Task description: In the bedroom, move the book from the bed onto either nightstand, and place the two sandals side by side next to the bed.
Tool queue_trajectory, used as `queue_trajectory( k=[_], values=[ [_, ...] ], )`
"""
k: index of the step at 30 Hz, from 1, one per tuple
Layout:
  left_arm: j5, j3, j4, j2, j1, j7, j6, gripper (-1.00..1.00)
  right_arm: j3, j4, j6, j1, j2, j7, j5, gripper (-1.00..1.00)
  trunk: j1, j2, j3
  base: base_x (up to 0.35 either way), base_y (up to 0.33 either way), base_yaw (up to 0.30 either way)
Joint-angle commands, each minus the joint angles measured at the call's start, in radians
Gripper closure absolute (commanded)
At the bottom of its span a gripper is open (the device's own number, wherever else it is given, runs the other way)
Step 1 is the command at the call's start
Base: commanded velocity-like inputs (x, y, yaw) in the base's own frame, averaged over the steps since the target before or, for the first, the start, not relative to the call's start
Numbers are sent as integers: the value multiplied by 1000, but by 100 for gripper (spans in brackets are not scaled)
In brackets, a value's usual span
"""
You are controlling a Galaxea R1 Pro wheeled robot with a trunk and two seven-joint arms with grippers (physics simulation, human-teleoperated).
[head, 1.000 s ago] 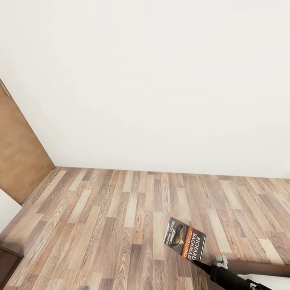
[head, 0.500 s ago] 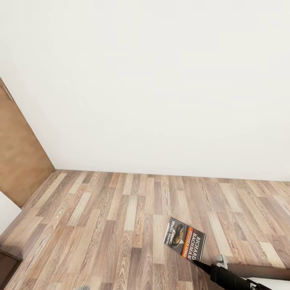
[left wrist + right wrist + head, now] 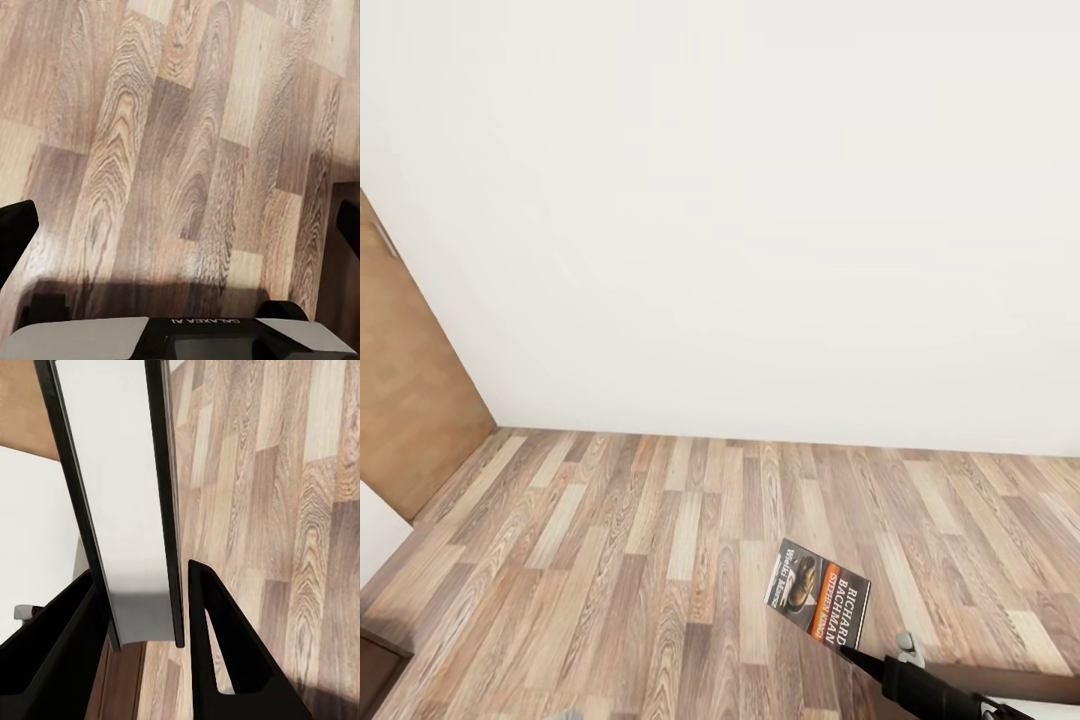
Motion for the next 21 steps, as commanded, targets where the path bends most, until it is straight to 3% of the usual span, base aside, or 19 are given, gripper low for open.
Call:
queue_trajectory(
  k=[1,21],
  values=[
    [2,6,1,0,-1,-7,0,-100,-2,0,10,-1,0,3,-4,100,0,-1,1,0,0,0],
    [2,6,2,0,-1,-7,0,-100,-2,0,10,-1,0,2,-4,100,0,-1,32,0,0,0]
  ],
)
